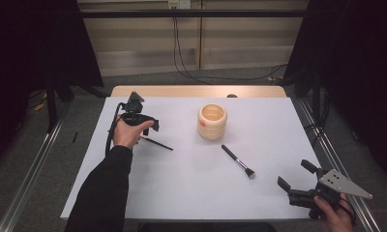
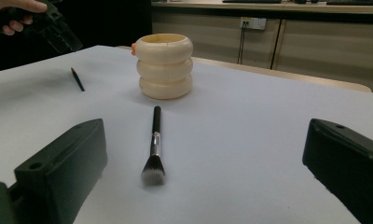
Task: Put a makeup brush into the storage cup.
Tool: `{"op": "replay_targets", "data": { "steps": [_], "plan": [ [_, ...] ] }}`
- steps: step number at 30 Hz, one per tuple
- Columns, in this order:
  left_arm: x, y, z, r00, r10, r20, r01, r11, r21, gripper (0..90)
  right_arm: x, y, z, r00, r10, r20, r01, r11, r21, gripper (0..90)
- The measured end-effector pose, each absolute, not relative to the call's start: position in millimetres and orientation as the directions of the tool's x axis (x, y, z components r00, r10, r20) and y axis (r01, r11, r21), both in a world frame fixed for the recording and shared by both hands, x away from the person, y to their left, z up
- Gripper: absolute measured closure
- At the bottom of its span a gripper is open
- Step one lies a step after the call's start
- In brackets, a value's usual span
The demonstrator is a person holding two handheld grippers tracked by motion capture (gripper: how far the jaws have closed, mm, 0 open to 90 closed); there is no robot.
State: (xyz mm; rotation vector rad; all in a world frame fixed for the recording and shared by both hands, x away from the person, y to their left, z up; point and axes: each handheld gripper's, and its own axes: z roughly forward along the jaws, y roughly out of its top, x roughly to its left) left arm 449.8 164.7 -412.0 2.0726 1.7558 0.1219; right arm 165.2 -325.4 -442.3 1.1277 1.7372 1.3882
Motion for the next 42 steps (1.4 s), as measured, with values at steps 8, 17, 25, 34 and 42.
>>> {"op": "replay_targets", "data": {
  "steps": [8, 17, 25, 34, 42],
  "plan": [
    [458, 155, -427, 0.145, 0.971, -0.188, 0.955, -0.087, 0.283, 13.4, 165, -325, -442, -0.431, 0.902, 0.031, 0.235, 0.079, 0.969, 0.0],
    [454, 146, -436, 0.102, 0.982, -0.160, 0.981, -0.072, 0.181, 16.3, 165, -325, -442, -0.432, 0.902, 0.028, 0.233, 0.082, 0.969, 0.0],
    [454, 142, -445, 0.092, 0.982, -0.164, 0.985, -0.066, 0.157, 24.2, 165, -325, -442, -0.434, 0.900, 0.033, 0.232, 0.077, 0.970, 0.0],
    [453, 138, -448, 0.113, 0.986, -0.121, 0.982, -0.092, 0.167, 30.1, 164, -326, -442, -0.434, 0.900, 0.034, 0.234, 0.076, 0.969, 0.0],
    [455, 143, -447, 0.070, 0.985, -0.158, 0.986, -0.044, 0.158, 33.2, 164, -325, -442, -0.435, 0.900, 0.042, 0.239, 0.070, 0.968, 0.0]
  ]
}}
